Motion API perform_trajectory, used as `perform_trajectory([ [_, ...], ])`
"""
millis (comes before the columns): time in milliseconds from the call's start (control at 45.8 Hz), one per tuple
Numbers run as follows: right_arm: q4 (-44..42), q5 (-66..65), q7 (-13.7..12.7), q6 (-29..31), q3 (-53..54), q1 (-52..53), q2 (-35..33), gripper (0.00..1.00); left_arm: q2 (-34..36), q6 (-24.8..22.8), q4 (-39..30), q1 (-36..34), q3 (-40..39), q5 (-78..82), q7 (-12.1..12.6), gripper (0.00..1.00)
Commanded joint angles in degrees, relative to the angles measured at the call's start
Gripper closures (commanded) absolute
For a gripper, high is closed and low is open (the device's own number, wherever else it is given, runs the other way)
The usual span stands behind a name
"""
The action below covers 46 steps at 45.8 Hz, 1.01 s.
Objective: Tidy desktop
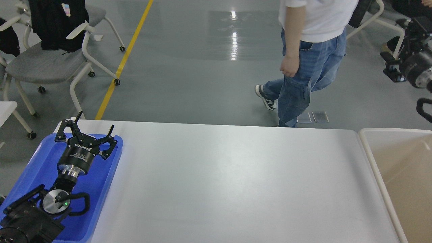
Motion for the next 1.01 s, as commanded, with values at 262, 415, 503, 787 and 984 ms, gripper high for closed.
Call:
perform_trajectory([
  [262,3.26,-0.39,27.17,-0.07,12.3,-21.76,11.88,0.0,0.04,0.0,0.0,0.05,0.0,0.01,0.0,0.01],
  [415,2.82,-0.31,27.17,-0.25,12.04,-26.16,15.14,0.0,0.04,0.0,0.0,0.05,0.0,0.01,0.0,0.01],
  [503,2.82,-0.31,27.17,-0.25,12.21,-28.01,16.46,0.0,0.04,0.0,0.0,0.05,0.0,0.01,0.0,0.01],
  [787,2.73,-0.22,27.17,-0.51,12.13,-28.54,18.48,0.0,0.04,0.0,0.0,0.05,0.0,0.01,0.0,0.01],
  [984,2.73,-0.13,27.17,-0.69,12.12,-28.37,18.83,0.0,0.04,0.0,0.0,-0.03,0.0,0.01,0.0,0.01],
])
